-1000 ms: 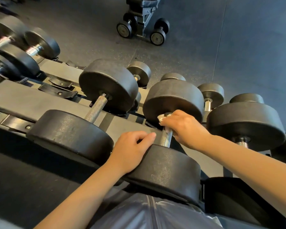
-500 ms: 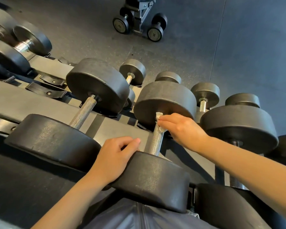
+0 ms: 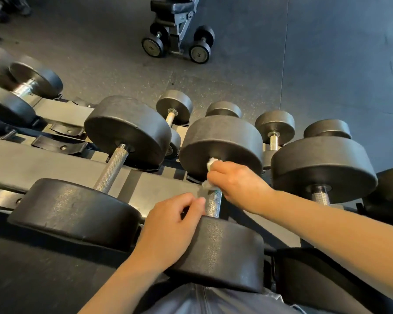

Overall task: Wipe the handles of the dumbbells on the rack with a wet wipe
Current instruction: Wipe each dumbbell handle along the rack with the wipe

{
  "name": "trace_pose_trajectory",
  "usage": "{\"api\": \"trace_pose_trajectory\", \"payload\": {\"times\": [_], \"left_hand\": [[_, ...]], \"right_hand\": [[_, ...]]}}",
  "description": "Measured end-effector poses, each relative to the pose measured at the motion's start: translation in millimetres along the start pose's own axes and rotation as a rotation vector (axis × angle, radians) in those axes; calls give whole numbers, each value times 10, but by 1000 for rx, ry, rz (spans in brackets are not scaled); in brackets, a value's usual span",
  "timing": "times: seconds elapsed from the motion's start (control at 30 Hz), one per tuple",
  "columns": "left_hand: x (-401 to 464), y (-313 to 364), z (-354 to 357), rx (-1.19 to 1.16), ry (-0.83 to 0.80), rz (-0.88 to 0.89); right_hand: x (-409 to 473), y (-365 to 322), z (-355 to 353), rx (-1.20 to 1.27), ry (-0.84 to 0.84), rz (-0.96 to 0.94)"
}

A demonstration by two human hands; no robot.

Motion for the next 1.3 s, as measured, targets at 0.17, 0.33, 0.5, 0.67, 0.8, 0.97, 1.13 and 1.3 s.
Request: {"api": "trace_pose_trajectory", "payload": {"times": [0.17,0.33,0.5,0.67,0.8,0.97,1.13,1.3], "left_hand": [[31,104,88,46,-65,15],[61,49,64,13,-68,-15],[47,83,8,-23,-24,-3],[-71,28,-146,-53,115,-35],[-148,-112,-175,-110,155,-116],[-106,-137,-164,-153,142,-117],[-86,-141,-138,-180,112,-100],[-71,-115,-115,-139,71,-75]], "right_hand": [[77,100,60,-115,-83,26],[-201,-90,38,302,-212,-18],[-151,-334,138,409,-335,-114],[173,-86,162,-156,-315,-147],[272,-86,266,-319,-395,-200],[92,-264,182,169,-457,-203],[-129,-352,153,389,-330,-111],[-11,174,34,15,-36,124]]}}
Point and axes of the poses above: each hand's wrist, its own x-axis towards the middle knuckle, its own z-axis out of the palm, y = z × x, the point moved 10 cm from there along x, towards the middle knuckle, and after that the axes turned 10 degrees about -x, right-handed, at the moved point
